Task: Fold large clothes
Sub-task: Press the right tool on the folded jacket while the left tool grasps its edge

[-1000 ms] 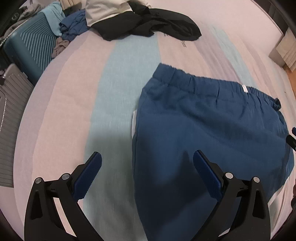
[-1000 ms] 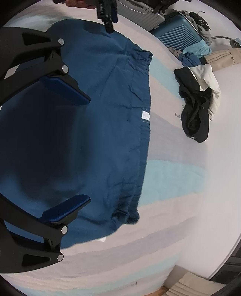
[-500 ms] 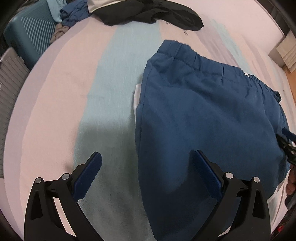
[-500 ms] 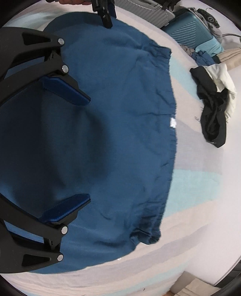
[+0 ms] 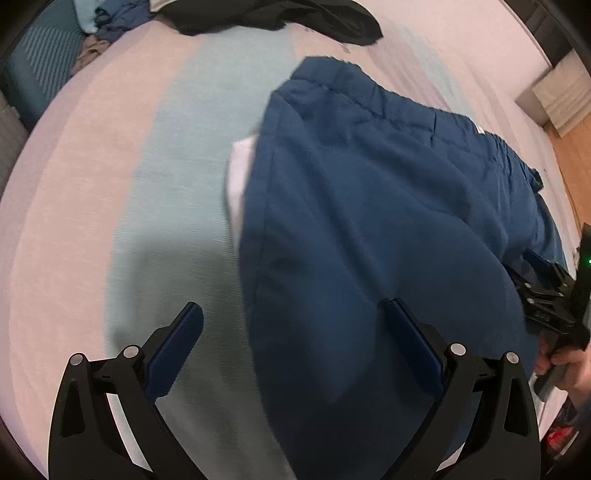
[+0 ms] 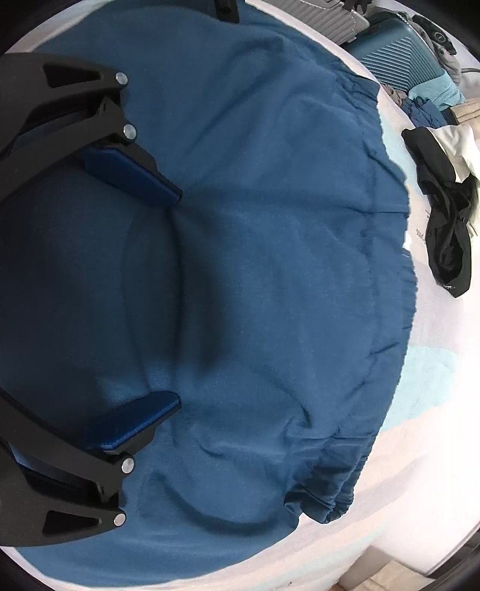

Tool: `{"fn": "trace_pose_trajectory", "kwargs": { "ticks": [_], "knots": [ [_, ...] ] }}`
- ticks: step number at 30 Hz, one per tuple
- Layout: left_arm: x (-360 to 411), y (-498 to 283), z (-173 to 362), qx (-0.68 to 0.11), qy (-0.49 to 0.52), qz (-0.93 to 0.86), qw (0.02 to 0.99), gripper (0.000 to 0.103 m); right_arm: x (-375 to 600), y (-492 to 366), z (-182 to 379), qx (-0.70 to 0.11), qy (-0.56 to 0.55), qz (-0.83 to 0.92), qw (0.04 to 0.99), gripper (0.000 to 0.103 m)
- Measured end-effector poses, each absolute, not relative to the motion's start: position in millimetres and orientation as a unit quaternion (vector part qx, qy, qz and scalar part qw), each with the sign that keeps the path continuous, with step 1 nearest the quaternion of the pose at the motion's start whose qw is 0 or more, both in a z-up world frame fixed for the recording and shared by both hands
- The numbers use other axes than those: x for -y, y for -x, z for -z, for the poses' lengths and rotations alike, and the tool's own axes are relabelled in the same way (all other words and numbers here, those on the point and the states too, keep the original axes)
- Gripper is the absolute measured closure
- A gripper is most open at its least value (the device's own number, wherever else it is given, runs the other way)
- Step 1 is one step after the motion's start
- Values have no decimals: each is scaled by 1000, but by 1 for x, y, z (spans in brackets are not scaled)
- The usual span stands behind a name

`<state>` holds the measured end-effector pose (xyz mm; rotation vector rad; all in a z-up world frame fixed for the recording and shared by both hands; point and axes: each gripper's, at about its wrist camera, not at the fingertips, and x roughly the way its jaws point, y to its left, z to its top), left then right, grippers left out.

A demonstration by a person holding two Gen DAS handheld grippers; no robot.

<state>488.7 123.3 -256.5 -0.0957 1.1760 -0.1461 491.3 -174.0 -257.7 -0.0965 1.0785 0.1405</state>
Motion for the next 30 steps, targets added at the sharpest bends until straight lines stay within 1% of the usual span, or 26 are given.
{"fn": "trace_pose_trajectory", "kwargs": {
  "ticks": [6,12,18,20,22,23,24,25,26,28,30],
  "knots": [
    [-120,-498,274,-574,63,80,813,5,173,-488,260,-500,39,-59,863,6],
    [-117,-496,282,-573,62,76,814,5,174,-482,261,-486,38,-60,871,6],
    [-118,-482,289,-563,80,90,818,10,176,-472,264,-454,37,-62,888,6],
    [-118,-477,289,-559,83,93,820,16,176,-470,264,-449,37,-61,891,6],
    [-113,-473,287,-555,79,104,822,34,176,-470,264,-447,37,-61,892,6],
    [-110,-471,286,-554,75,106,822,39,176,-470,264,-447,37,-61,892,6],
    [-105,-469,285,-556,69,109,821,51,176,-470,263,-447,36,-61,892,6],
    [-100,-467,283,-557,70,117,820,66,176,-470,263,-448,36,-61,891,6],
    [-97,-466,281,-557,67,118,820,70,177,-469,264,-448,37,-61,891,6],
    [-84,-465,277,-558,48,116,820,83,176,-471,262,-461,39,-59,885,6],
    [-76,-463,275,-561,41,116,819,88,175,-478,258,-485,37,-59,872,6]
  ]
}}
